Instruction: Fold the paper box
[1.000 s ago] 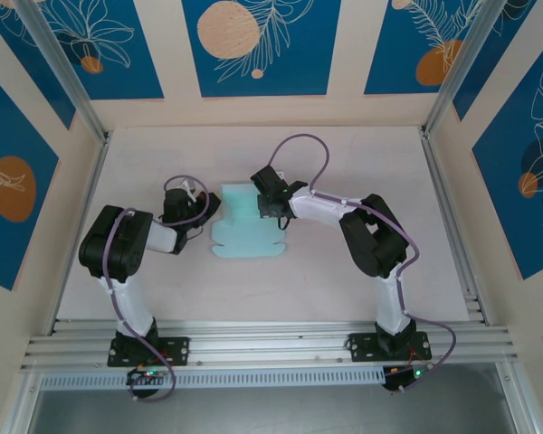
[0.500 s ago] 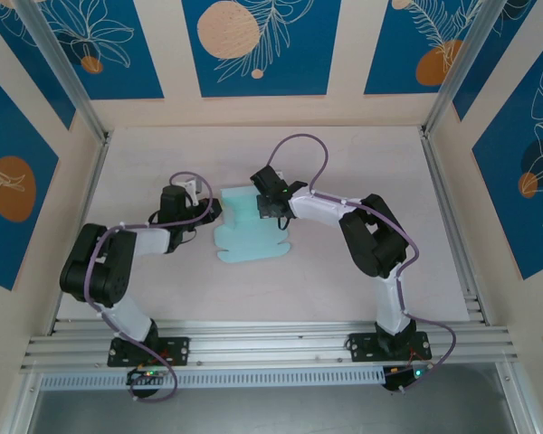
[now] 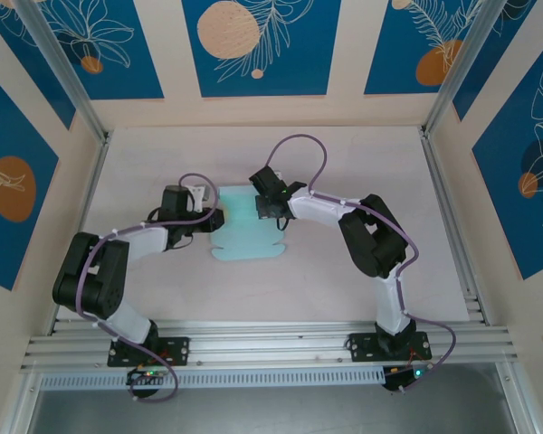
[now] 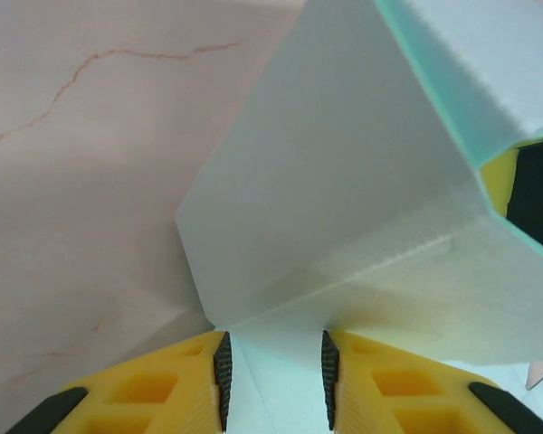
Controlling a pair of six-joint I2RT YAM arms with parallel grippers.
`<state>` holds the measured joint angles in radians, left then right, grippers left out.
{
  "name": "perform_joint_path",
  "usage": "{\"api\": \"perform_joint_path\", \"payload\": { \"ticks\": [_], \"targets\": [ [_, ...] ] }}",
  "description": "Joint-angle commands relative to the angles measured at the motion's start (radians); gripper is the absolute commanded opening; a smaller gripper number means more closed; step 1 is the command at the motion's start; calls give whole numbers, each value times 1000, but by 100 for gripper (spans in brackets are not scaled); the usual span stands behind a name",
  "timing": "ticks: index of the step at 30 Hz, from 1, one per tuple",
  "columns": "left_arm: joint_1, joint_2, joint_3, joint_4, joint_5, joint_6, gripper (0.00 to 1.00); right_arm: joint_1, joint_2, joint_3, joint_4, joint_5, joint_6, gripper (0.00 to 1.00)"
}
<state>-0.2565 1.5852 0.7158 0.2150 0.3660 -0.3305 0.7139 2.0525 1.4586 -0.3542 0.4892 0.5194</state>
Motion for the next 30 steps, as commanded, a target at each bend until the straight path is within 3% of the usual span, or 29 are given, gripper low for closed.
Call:
{"api": "perform_joint_path", "payload": {
  "ticks": [1, 6, 16, 30],
  "targets": [
    [-17, 19, 57, 7, -1, 58, 33, 16, 30, 2, -19, -54, -11, 0],
    [-24, 51, 109, 15, -33, 111, 39, 20, 26, -3, -14, -63, -22, 0],
    [-32, 113, 175, -22, -136, 155, 39, 24, 29, 1, -8, -80, -31, 0],
    [-111, 211, 207, 91, -503, 135, 10, 39, 39, 10, -10, -93, -20, 0]
  ]
}}
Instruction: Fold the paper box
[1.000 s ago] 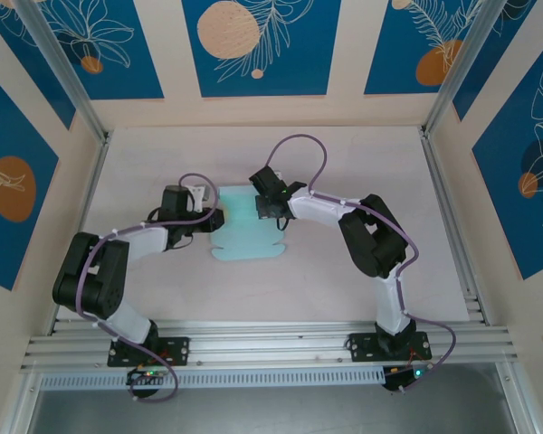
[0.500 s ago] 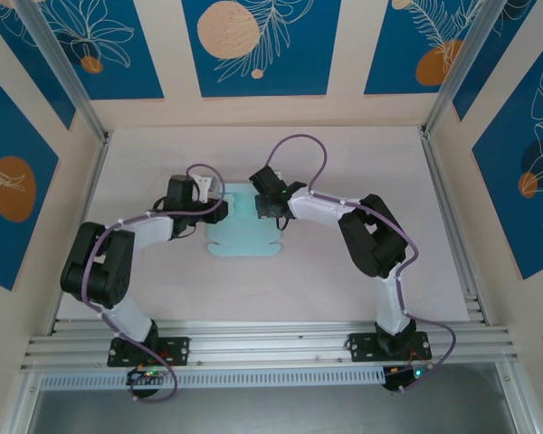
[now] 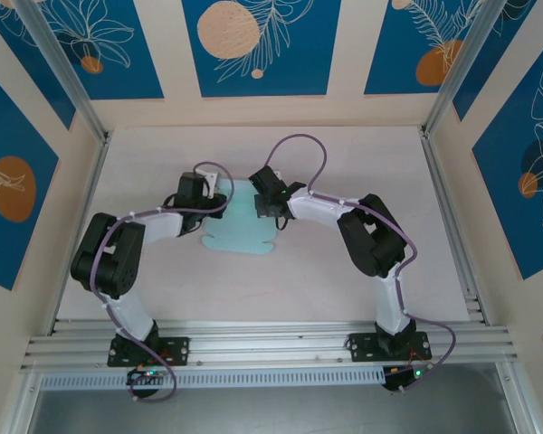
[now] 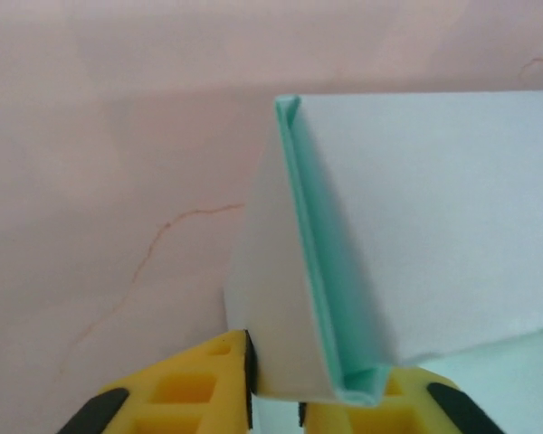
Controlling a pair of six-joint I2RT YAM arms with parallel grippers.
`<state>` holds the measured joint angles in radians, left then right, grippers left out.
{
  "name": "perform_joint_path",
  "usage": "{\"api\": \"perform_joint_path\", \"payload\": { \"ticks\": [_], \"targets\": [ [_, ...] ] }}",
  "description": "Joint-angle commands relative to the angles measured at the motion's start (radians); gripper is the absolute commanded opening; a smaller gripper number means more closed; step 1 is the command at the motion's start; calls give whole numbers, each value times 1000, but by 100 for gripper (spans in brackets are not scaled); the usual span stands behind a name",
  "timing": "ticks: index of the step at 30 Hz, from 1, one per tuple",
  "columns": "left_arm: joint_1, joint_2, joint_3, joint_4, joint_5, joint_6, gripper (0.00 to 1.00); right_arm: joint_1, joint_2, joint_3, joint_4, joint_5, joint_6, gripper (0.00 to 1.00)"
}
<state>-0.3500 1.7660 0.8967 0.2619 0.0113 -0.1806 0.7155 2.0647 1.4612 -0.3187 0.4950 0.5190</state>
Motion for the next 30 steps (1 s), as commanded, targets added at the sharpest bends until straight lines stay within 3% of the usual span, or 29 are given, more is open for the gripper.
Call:
{"api": "perform_joint_path", "payload": {
  "ticks": [1, 4, 7, 12, 18, 22, 30],
  "targets": [
    [-23, 32, 27, 50, -174, -21, 8, 39, 32, 12, -50, -99, -16, 0],
    [-41, 31, 40, 21, -268, -40, 0, 41, 44, 31, -68, -84, 6, 0],
    [-43, 19, 49, -20, -304, -104, 0, 41, 52, 50, -88, -72, 28, 0],
    [-44, -48, 18, -36, -196, -181, 0, 41, 54, 75, -109, -39, 41, 0],
    [-44, -119, 61, -263, -53, -254, 0, 34, 64, 99, -120, 12, -10, 0],
    [-41, -136, 93, -404, -23, -244, 0, 26, 66, 104, -118, 28, -43, 8],
    [-32, -100, 119, -456, -15, -240, 0, 9, 92, 132, -85, 19, -89, 22]
  ]
}}
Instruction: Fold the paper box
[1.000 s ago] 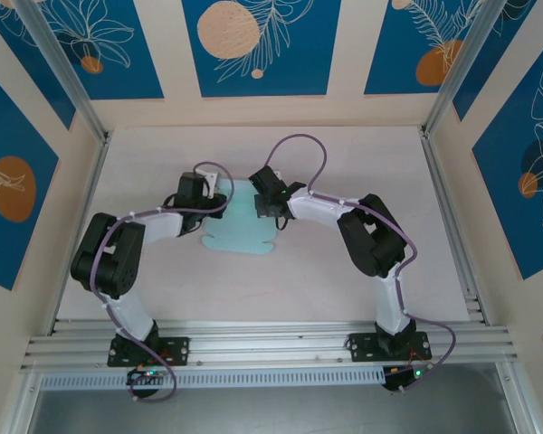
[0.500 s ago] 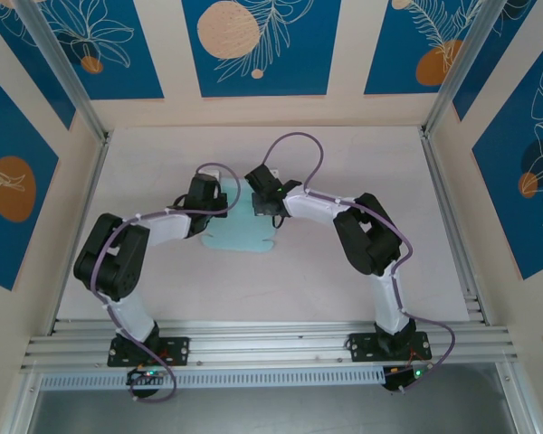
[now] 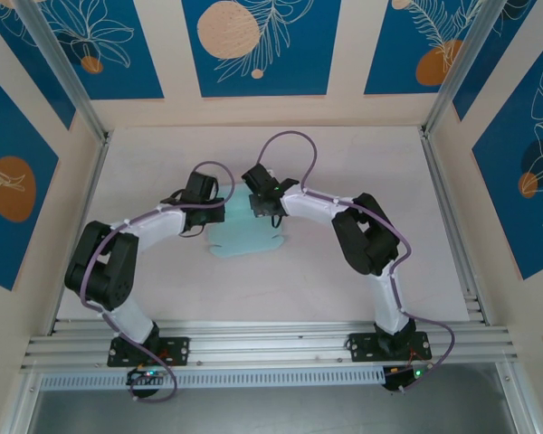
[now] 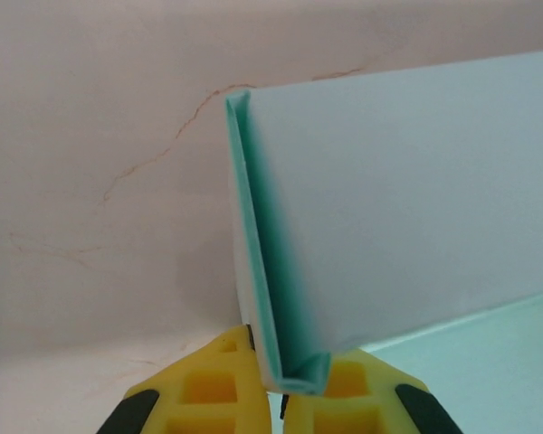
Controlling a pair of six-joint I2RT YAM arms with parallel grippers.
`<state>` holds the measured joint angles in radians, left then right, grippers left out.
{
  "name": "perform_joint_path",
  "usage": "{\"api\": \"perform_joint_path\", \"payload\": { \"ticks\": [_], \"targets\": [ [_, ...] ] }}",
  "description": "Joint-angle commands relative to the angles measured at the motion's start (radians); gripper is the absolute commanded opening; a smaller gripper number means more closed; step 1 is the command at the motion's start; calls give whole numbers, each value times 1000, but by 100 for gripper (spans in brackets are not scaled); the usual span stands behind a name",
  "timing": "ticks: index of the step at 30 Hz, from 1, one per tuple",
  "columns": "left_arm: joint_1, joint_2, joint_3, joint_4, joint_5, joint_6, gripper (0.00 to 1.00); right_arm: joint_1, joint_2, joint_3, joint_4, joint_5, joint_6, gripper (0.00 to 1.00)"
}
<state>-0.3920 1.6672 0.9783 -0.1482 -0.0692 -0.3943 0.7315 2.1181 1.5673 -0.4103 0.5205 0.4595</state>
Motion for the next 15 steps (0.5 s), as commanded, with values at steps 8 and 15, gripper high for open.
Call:
{"api": "perform_joint_path", "payload": {
  "ticks": [8, 15],
  "targets": [
    [31, 38, 65, -62, 69, -23, 0, -27, 46, 20, 56, -12, -69, 22],
    [33, 50, 35, -2, -37, -115, 0, -13, 92, 119, -141, 201, -28, 9]
  ]
}}
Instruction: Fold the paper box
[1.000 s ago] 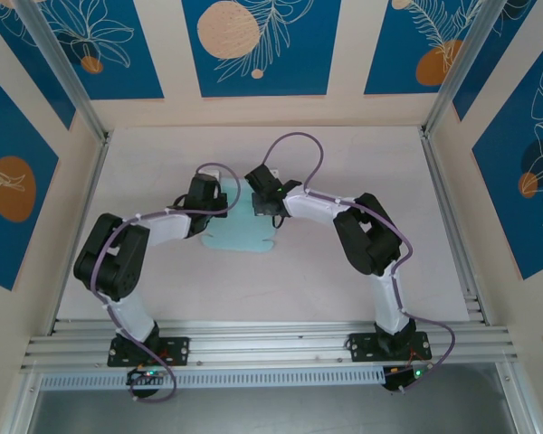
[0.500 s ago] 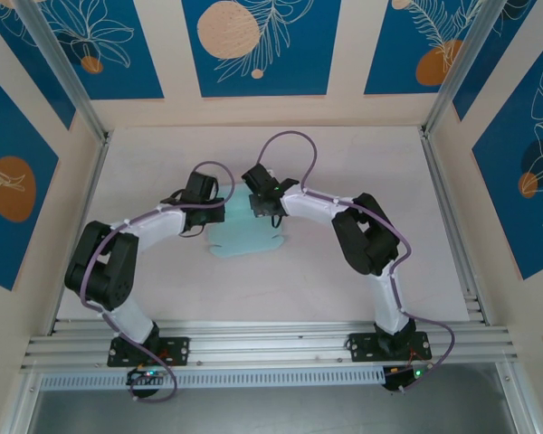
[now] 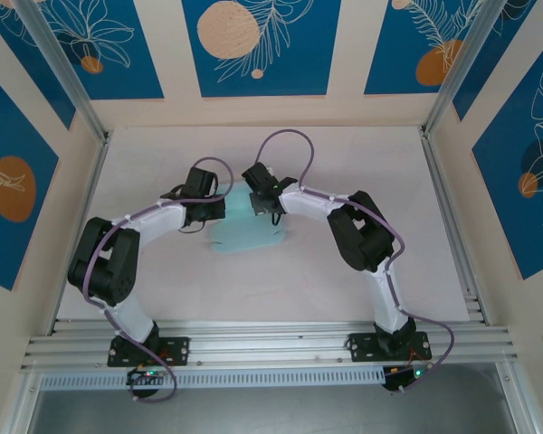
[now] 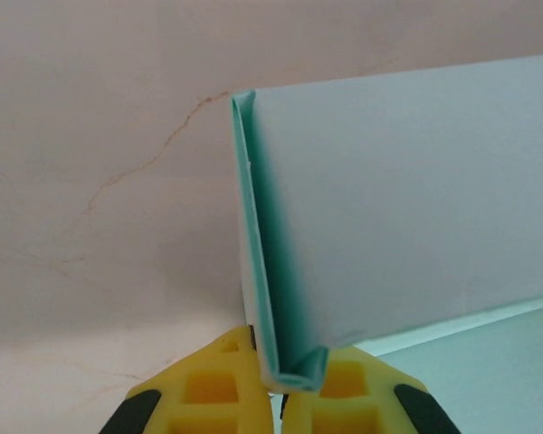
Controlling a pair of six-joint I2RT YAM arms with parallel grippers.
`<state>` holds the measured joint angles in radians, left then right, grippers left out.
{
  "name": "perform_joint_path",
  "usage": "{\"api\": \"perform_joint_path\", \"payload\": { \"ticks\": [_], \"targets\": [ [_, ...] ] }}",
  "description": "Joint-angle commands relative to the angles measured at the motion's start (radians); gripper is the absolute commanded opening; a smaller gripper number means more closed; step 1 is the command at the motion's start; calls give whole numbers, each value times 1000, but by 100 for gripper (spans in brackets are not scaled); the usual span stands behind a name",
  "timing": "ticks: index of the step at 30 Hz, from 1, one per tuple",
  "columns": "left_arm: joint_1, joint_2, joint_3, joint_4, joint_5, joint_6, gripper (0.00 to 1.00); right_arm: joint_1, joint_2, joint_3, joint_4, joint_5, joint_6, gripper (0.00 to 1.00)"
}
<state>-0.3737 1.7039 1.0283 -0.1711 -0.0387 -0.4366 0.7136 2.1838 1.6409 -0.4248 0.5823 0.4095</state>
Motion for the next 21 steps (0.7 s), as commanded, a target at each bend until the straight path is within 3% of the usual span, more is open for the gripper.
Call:
{"api": "perform_joint_path", "payload": {
  "ticks": [1, 5, 17, 19, 21],
  "targets": [
    [15, 14, -27, 37, -105, -98, 0, 11, 32, 54, -169, 190, 41, 9],
    [14, 27, -39, 73, -240, -186, 0, 34, 12, 32, -245, 246, 98, 8],
    [12, 86, 28, -18, -495, -454, 0, 133, -24, 24, -295, 88, 222, 2],
    [13, 98, 37, -15, -486, -469, 0, 135, -23, 18, -286, 56, 233, 2],
    [14, 108, 36, 57, -403, -431, 4, 135, -18, 13, -269, 29, 231, 2]
  ]
}}
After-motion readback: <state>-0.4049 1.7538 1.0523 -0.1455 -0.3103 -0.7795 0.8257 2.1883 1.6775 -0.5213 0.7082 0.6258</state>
